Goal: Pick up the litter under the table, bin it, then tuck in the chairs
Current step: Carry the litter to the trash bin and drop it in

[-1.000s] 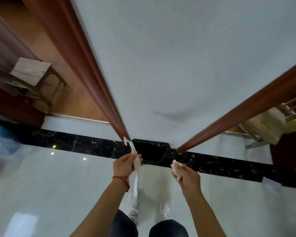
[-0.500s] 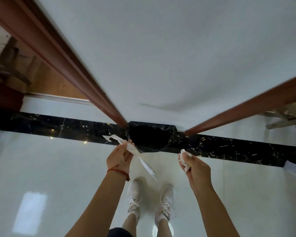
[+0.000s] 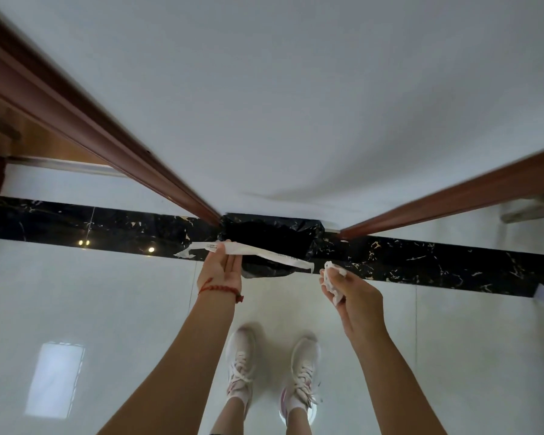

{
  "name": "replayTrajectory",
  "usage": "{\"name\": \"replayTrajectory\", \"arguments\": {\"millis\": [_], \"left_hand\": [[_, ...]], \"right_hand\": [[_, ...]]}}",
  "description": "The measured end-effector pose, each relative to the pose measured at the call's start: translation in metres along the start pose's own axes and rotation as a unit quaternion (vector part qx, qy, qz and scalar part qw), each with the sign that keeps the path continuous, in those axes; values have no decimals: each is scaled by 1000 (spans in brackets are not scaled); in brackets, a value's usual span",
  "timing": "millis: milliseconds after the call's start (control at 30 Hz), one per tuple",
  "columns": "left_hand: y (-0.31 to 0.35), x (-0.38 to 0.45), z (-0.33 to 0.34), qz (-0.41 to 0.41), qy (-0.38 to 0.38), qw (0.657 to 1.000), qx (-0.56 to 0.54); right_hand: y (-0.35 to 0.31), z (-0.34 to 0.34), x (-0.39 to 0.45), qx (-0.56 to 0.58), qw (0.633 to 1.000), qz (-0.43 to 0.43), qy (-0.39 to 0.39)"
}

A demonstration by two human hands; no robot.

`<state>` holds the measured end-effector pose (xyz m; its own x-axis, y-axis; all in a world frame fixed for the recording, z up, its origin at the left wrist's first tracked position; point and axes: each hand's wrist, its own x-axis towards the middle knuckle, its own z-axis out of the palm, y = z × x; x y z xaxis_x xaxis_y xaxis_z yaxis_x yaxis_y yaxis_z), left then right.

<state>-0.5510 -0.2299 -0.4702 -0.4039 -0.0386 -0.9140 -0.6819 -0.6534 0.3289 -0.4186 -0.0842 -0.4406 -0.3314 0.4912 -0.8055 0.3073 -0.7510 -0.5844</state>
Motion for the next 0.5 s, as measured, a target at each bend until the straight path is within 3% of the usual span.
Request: {"name": "replayTrajectory", "arguments": {"millis": [300, 500], "left_hand": [[1, 26, 19, 15, 9, 1000, 10], [-1, 25, 4, 13, 44, 986, 161]], "right_hand": [[-5, 6, 28, -25, 999, -24, -12], [4, 6, 29, -52, 999, -12, 5]]}}
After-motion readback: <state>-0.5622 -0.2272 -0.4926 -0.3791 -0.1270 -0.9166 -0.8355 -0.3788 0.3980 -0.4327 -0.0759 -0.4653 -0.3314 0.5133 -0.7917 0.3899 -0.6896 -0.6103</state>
